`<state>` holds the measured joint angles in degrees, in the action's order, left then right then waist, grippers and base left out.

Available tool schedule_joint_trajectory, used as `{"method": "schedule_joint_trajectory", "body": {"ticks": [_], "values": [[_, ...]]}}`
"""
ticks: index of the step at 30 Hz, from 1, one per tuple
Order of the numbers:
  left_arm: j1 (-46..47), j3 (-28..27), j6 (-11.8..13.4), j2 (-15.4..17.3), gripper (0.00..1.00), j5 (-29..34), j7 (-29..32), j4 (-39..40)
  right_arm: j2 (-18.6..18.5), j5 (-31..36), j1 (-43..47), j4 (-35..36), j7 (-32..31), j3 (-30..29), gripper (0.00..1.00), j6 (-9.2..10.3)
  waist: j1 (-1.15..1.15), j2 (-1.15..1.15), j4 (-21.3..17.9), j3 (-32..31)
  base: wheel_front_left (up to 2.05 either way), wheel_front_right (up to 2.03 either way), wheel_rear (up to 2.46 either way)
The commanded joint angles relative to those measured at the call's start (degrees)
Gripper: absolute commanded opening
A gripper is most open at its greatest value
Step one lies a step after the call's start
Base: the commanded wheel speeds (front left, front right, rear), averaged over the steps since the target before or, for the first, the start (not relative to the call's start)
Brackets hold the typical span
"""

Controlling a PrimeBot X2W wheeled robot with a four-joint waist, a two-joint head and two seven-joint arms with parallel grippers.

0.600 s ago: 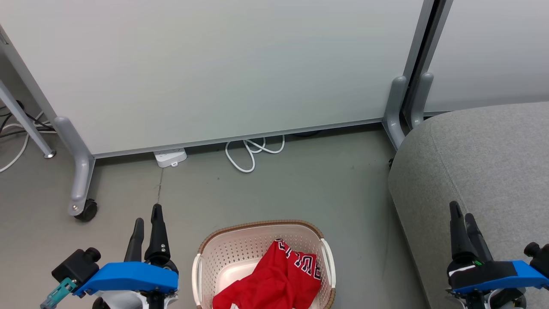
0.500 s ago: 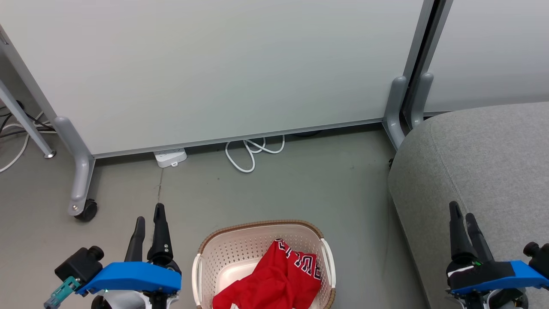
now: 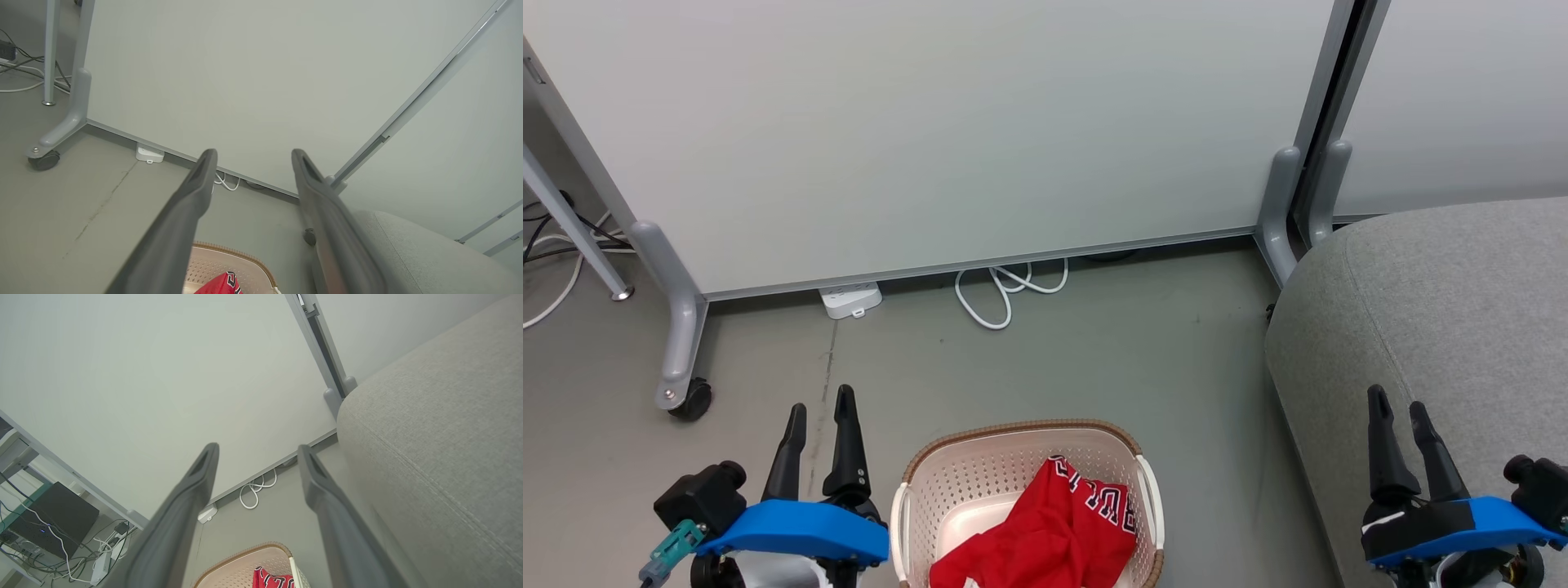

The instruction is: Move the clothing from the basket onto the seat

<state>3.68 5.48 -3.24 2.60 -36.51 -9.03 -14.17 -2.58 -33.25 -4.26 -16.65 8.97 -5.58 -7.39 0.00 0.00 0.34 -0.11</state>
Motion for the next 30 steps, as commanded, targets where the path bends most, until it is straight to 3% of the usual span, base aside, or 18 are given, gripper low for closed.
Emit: {"method": "schedule_joint_trajectory", "body": {"ticks": [1,30], "values": [[1.28,0.23,0.09,0.32,1.00,1.62,-0.50,0.31,-0.39,1.74,-0.92,0.18,0.58,0.12,1.00,-0.11,0.00,0.00,0.01,-0.02,0.00,0.00,0.00],[1.45,2.40,0.43,0.34,1.00,14.53,-4.05,-2.59,-0.44,17.18,-0.02,0.50,2.13,0.59,1.00,-0.14,0.00,0.00,-0.02,-0.32,0.00,0.00,0.00]]}}
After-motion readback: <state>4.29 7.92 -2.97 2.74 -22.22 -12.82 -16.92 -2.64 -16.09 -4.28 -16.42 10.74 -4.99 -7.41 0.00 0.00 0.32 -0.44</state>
